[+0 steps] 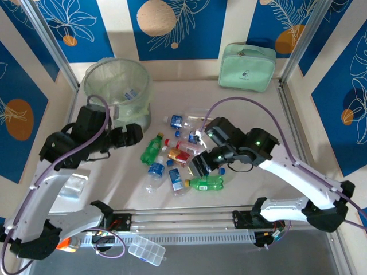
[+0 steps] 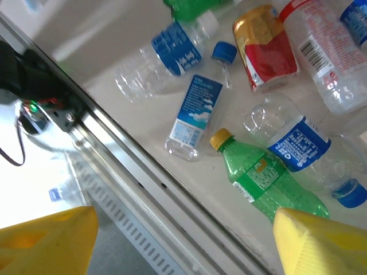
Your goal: Put the plastic bottles in the bin
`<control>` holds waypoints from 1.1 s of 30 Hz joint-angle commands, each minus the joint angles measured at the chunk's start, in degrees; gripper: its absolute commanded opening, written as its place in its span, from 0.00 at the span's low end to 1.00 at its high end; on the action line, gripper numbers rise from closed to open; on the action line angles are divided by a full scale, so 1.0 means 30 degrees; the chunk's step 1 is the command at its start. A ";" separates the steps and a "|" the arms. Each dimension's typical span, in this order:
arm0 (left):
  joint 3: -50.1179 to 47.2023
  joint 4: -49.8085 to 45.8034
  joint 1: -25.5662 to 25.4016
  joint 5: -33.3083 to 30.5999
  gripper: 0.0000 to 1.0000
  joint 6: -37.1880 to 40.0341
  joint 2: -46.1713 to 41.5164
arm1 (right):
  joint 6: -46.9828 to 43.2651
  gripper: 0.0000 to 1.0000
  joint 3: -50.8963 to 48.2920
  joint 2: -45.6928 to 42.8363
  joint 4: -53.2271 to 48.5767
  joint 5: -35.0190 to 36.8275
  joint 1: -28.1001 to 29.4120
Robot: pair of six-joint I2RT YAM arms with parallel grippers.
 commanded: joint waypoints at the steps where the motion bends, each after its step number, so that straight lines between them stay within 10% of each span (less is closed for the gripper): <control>1: -0.1673 -0.0786 -0.0161 0.0698 0.93 -0.0530 -0.1109 | -0.1555 0.80 -0.0297 0.1274 -0.1393 0.1544 0.1153; 10: -0.4247 -0.1002 -0.0137 0.0605 0.94 -0.1267 -0.2188 | -0.4366 0.81 -0.1820 0.5151 -0.2686 0.5315 0.4404; 33: -0.6050 0.0532 0.0300 0.1654 0.95 -0.2023 -0.2068 | -0.4582 0.85 -0.3241 1.1690 -0.1866 0.8555 0.4568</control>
